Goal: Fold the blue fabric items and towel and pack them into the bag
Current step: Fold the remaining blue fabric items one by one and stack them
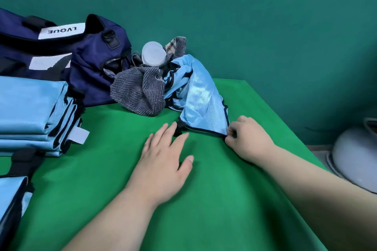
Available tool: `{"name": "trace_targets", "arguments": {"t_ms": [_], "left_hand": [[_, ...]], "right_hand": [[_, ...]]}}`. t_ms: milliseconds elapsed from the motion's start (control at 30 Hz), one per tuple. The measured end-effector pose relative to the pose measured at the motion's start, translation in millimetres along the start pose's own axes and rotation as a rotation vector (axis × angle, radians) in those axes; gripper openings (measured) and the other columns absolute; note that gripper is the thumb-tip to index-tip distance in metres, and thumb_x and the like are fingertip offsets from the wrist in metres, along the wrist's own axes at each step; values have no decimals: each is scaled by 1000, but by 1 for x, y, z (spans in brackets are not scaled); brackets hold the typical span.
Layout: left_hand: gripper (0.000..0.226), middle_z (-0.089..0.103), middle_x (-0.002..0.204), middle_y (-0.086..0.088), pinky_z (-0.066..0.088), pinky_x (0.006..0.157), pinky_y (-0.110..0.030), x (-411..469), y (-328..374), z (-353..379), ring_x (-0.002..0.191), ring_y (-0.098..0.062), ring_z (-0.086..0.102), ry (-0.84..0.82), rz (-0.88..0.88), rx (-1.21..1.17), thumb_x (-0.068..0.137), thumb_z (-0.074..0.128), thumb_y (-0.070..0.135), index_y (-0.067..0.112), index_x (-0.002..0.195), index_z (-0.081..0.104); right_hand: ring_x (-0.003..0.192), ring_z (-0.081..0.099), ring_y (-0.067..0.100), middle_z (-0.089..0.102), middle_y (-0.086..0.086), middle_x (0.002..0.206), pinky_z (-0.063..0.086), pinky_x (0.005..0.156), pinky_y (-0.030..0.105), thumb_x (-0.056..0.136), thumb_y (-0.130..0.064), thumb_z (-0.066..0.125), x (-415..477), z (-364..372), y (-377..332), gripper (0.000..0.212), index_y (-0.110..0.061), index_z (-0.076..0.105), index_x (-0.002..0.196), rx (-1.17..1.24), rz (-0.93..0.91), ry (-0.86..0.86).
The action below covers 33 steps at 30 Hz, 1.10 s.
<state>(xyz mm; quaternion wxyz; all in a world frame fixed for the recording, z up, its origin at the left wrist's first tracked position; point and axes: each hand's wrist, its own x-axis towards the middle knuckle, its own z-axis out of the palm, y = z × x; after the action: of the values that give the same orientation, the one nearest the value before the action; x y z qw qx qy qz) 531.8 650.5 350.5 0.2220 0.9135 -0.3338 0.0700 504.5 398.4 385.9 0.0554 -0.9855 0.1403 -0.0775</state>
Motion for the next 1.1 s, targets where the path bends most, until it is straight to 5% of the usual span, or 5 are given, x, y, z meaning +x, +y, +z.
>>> {"name": "trace_targets", "arguments": {"t_ms": [367,433,600,767,1100], "left_hand": [[80,4,165,10,-6,119,-29,-15,8,-8,149,-7,-10,-36,85,5,81,5,66,36,153,24],[81,7,165,9,-4,119,-28,-15,9,-7,150,-8,-6,-30,84,-5,81,7,66,34,153,26],[80,12,164,8,3,120,-30,-13,6,-5,151,-10,0,0,74,-29,82,11,66,33,151,30],[78,14,163,7,3,120,-29,-13,3,-3,150,-10,1,5,79,-42,83,13,65,33,151,31],[73,24,161,1,7,122,-36,-31,15,-3,151,-17,12,-24,159,46,89,16,63,27,148,39]], "right_hand": [[84,51,17,52,-10,83,50,82,36,77,-36,59,-64,-25,16,12,-26,57,71,-37,-51,-89],[89,51,16,52,-12,88,48,86,36,77,-43,60,-64,-27,7,15,-29,58,82,29,-83,-10],[118,45,20,53,-4,121,37,106,38,78,-58,62,-49,-10,-33,62,-28,53,132,-19,-220,11],[103,55,26,63,-1,100,38,92,38,91,-36,53,-39,6,-46,25,-25,68,107,-127,-254,32],[70,51,18,52,-7,67,27,72,28,83,-27,56,-103,-40,51,13,-26,51,71,-115,42,17]]}}
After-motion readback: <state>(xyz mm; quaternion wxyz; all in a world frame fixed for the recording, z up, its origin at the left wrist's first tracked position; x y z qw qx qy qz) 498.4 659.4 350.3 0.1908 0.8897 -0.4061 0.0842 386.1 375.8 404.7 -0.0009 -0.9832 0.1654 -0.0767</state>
